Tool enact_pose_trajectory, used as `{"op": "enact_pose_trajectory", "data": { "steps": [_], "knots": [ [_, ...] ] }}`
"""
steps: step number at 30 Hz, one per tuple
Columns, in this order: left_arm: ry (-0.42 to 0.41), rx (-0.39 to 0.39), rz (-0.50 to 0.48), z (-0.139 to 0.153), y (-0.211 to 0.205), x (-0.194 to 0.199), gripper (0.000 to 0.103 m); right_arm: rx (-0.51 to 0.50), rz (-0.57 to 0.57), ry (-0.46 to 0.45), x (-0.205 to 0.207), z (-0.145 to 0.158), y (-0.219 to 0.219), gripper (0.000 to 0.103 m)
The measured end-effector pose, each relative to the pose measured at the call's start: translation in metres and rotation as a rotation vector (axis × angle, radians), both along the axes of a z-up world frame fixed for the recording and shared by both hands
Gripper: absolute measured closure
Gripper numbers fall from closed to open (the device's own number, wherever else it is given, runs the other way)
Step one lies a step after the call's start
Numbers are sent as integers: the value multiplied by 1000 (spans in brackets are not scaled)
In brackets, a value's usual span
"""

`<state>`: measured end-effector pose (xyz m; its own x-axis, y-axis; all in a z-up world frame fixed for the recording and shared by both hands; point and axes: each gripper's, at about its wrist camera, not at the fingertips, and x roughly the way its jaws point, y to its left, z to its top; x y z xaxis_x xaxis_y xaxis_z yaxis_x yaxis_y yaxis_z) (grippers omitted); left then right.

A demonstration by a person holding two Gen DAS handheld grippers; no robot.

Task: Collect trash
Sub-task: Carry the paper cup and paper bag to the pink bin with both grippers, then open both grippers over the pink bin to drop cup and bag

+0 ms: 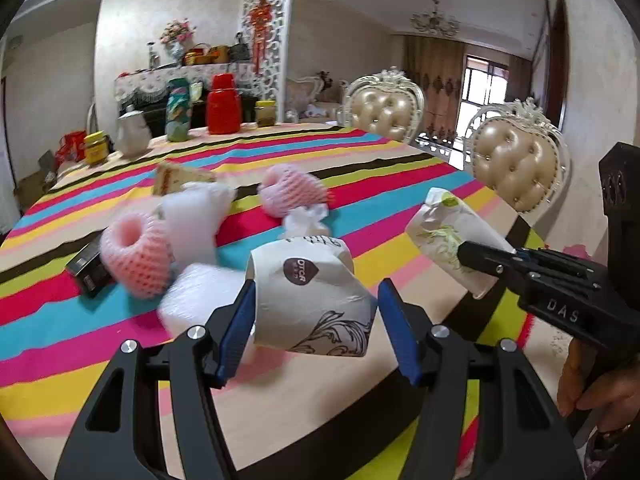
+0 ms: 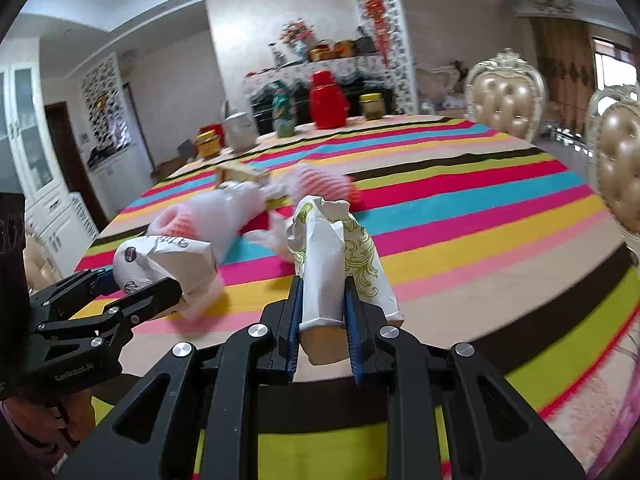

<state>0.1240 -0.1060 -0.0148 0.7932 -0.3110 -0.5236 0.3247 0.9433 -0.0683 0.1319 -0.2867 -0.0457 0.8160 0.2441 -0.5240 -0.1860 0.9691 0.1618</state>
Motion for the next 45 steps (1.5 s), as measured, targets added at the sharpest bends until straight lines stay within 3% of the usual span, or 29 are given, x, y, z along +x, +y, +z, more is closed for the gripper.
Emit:
{"op": "enact_pose_trajectory", "data": {
  "steps": [12, 23, 32, 43, 45],
  "knots": [
    [-16, 11, -209, 4, -98, -3, 43, 10, -231, -24, -53, 2, -101, 82],
    [-15, 5, -540, 4, -233, -24, 43, 16, -560, -12, -130, -8, -216, 82],
    [34, -12, -755, -2, -340, -40, 43, 22, -752, 1, -176, -15, -280, 82],
    [108, 16, -924, -30, -433, -57, 39, 68, -822, 6, -202, -25, -313, 82],
    [94, 31, -899, -31, -432, -55, 29, 78, -825, 1, -202, -24, -315, 81]
  ]
}}
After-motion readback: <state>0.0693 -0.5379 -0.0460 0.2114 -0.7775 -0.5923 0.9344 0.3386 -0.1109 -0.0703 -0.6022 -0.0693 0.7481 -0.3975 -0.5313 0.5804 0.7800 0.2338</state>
